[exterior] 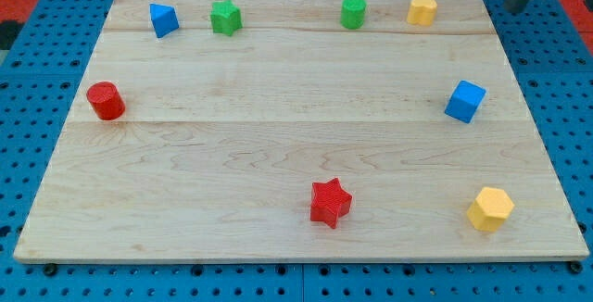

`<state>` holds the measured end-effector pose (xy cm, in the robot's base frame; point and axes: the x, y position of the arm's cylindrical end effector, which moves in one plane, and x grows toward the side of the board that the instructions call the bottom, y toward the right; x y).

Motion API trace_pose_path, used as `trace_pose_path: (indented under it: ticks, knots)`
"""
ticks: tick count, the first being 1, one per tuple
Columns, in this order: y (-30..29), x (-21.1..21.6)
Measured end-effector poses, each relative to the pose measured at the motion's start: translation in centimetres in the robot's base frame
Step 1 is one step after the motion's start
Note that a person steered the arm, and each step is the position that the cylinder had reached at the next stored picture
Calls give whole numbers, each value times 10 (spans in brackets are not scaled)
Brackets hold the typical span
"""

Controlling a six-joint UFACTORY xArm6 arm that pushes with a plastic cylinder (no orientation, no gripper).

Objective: Move the blue cube to the top side of the red star

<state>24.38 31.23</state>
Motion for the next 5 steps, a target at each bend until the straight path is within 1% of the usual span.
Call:
trace_pose_path:
  ticks: [1,3,4,5]
  knots:
    - [-41,21]
    - [-34,156]
    - [-40,180]
    - [-102,169]
